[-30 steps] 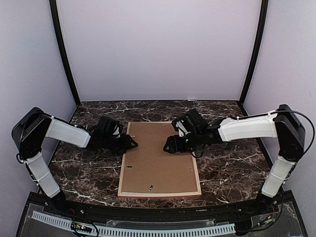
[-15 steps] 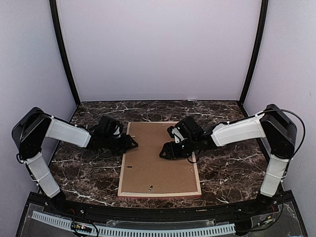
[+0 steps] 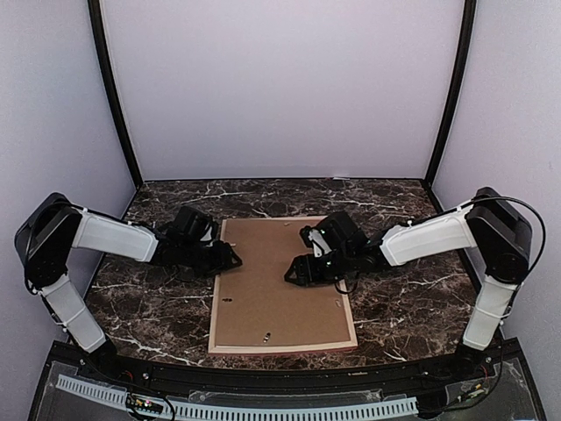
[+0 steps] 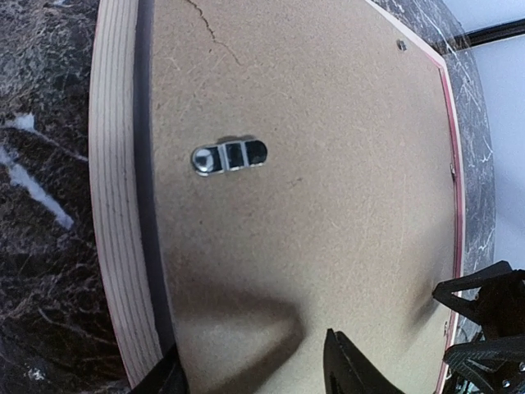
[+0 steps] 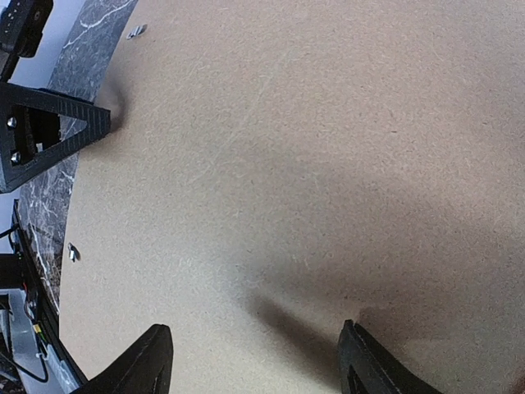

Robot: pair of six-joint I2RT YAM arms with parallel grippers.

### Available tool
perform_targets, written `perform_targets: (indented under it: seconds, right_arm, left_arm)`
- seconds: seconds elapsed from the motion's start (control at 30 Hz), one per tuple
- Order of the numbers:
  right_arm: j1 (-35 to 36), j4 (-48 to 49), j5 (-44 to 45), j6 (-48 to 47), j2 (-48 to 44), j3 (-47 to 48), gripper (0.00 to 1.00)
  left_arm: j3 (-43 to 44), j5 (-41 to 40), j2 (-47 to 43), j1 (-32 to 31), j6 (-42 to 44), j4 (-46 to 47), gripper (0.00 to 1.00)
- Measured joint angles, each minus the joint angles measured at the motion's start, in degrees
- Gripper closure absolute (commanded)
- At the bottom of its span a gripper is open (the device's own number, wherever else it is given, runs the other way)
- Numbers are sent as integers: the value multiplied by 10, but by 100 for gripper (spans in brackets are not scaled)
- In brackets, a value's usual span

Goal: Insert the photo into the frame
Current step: Press the backboard against the frame body.

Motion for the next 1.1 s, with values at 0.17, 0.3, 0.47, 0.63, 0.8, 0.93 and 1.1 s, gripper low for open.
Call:
perform_targets:
  seconds: [0.17, 0.3, 0.47, 0.63, 0.8, 0.93, 1.1]
  right_arm:
    - [0, 9, 0, 2, -6, -12, 30]
    - [0, 14, 0, 3, -8, -16, 30]
    - [0, 21, 0, 5, -9, -20, 30]
    - [0, 26, 0, 5, -9, -24, 30]
    - [0, 26, 3, 5, -12, -27, 30]
    - [0, 26, 5, 5, -13, -29, 30]
    - [0, 25, 5, 5, -13, -29, 30]
  left_arm:
    - [3, -11, -11, 0, 14, -35, 47]
    - [8, -14, -12, -1, 22, -49, 46]
    - [14, -21, -14, -2, 31, -65, 46]
    - [19, -29, -16, -3, 39, -79, 46]
    - [23, -36, -19, -3, 43, -92, 45]
    - [27, -42, -24, -3, 47, -103, 44]
    - [38, -45, -28, -3, 53, -127, 42]
